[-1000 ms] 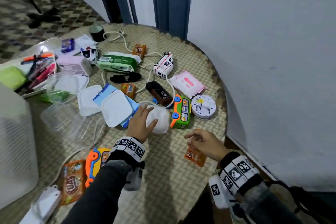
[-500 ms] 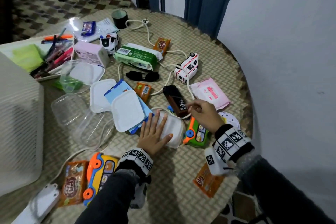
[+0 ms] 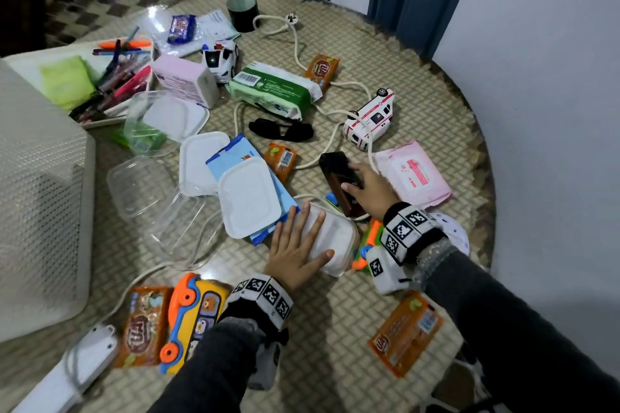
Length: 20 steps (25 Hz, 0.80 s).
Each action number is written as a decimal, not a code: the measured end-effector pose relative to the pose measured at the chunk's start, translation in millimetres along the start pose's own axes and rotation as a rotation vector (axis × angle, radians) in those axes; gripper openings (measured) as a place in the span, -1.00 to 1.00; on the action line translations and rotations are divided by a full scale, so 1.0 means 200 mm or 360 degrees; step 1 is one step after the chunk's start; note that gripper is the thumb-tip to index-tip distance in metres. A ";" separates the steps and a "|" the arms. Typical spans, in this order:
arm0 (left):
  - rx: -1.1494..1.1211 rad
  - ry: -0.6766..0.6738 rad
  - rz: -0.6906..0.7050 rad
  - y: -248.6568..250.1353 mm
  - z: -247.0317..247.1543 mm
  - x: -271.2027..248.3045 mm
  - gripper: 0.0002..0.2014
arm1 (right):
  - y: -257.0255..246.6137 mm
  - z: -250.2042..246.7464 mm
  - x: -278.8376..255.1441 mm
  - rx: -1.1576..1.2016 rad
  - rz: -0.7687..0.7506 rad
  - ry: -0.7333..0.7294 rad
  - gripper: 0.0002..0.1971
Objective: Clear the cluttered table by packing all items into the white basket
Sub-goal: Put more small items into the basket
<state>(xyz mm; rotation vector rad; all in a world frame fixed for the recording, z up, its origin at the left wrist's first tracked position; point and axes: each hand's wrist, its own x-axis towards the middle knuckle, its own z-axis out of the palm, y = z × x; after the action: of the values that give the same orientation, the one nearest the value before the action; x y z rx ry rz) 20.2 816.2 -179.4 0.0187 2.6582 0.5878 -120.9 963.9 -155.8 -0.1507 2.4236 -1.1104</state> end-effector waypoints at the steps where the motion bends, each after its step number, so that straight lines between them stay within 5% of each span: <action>1: 0.0002 0.0007 -0.0004 0.00 0.00 0.00 -0.25 | 0.00 0.00 0.00 0.0087 0.0023 0.0004 -0.51; 8: -0.0033 0.0016 0.0006 -0.01 0.00 0.00 -0.27 | 0.02 0.00 0.01 0.0442 0.0106 -0.0010 -0.36; 20: 0.0044 0.0016 -0.0060 -0.02 0.02 0.03 -0.29 | -0.01 -0.18 -0.28 0.0792 -0.0122 0.0367 -0.37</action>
<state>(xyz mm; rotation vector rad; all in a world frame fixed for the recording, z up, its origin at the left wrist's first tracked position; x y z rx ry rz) 17.0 815.5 -186.8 -0.0261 2.6699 0.5406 -87.6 1003.2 -112.7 0.0506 2.2595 -1.8115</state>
